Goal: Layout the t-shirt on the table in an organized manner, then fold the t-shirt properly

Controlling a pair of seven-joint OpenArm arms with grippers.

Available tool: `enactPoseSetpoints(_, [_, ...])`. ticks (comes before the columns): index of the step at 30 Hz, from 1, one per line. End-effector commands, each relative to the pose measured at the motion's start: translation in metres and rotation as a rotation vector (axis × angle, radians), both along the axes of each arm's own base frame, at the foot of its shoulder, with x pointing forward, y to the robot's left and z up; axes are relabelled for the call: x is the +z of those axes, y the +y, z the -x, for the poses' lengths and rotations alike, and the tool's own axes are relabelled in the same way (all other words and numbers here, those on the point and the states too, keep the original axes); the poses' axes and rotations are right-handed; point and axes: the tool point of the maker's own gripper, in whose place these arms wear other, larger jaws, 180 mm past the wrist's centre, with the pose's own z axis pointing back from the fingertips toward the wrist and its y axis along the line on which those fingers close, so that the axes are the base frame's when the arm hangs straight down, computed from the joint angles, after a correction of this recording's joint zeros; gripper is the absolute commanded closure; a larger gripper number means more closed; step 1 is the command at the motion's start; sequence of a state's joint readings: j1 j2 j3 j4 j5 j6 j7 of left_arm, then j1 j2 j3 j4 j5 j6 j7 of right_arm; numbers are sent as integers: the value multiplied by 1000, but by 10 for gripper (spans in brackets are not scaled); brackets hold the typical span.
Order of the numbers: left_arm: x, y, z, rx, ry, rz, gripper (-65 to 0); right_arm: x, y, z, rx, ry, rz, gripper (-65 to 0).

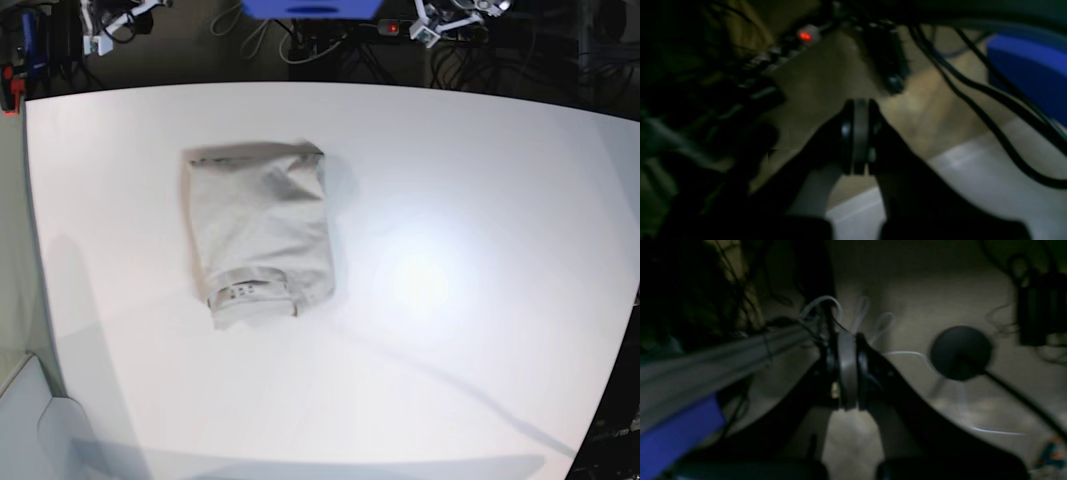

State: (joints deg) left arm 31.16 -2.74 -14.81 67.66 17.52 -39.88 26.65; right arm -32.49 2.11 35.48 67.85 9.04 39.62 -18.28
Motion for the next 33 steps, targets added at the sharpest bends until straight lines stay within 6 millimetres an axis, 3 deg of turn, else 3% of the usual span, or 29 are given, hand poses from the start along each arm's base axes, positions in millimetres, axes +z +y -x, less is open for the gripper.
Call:
enactPoseSetpoints(1, [-1,-1,-8,14,-24,17,-1,-3,-2,5,-20,-6,-9,0])
enactPoseSetpoints(8, [-35,9,3,88,50,66,0,-48,17,26,-211,11,-122,0])
enactPoseSetpoints(10, [-41,13,3,113,48,83,0,-53,21,30,-248,5,-134,0])
enactPoseSetpoints(13, [-48,3,7,114,58,129,0,-59,28,41,-299,6,-149,0])
enactPoseSetpoints(25, [-75,0,1,203,152,69,0,-78,39,38,-454,-28,-187,0])
enactPoseSetpoints(28, [-84,18,-4,233,111,-65,0,-95,17,63,-530,74,41,0])
enactPoseSetpoints(33, [-90,14,-17,403,65,-164,-1,-94,-6,79,-557,110,318,0])
